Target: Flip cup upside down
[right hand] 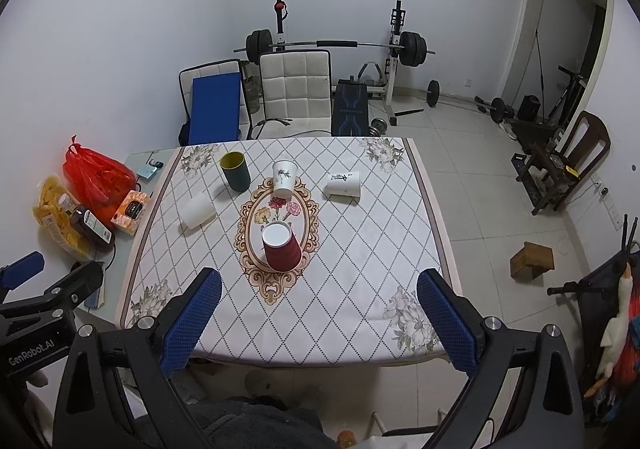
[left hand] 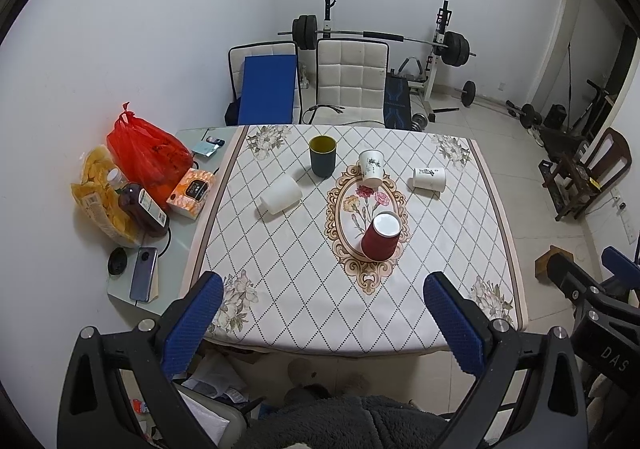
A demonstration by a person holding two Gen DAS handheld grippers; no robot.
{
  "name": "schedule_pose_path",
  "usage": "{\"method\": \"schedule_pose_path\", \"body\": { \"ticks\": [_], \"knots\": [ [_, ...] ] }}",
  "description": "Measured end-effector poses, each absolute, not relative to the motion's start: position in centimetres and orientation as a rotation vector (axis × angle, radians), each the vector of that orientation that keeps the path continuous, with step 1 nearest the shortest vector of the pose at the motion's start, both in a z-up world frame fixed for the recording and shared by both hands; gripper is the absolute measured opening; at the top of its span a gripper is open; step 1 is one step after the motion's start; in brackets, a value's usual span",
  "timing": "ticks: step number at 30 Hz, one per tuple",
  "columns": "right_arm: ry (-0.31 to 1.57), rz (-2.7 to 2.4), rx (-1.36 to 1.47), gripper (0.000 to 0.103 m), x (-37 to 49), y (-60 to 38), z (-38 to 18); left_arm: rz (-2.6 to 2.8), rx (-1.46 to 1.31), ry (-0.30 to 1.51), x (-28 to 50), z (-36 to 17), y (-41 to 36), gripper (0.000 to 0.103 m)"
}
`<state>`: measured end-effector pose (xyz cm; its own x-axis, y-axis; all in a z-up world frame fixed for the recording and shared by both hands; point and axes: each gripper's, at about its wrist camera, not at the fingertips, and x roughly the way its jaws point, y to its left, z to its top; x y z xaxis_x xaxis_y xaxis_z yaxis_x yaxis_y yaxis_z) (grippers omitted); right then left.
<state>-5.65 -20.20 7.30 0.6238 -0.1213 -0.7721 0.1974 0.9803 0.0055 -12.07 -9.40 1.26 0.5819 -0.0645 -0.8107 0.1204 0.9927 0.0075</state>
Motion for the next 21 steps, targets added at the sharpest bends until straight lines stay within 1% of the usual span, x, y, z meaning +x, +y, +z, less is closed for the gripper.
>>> {"method": "schedule_pose_path", "body": {
  "ticks": [21],
  "knots": [
    [0.876, -0.179, 0.097, 0.100, -5.65, -20.13, 7.33, -0.108, 0.064, 0.941, -12.11, 1.38, -9.57, 0.102]
  ]
}}
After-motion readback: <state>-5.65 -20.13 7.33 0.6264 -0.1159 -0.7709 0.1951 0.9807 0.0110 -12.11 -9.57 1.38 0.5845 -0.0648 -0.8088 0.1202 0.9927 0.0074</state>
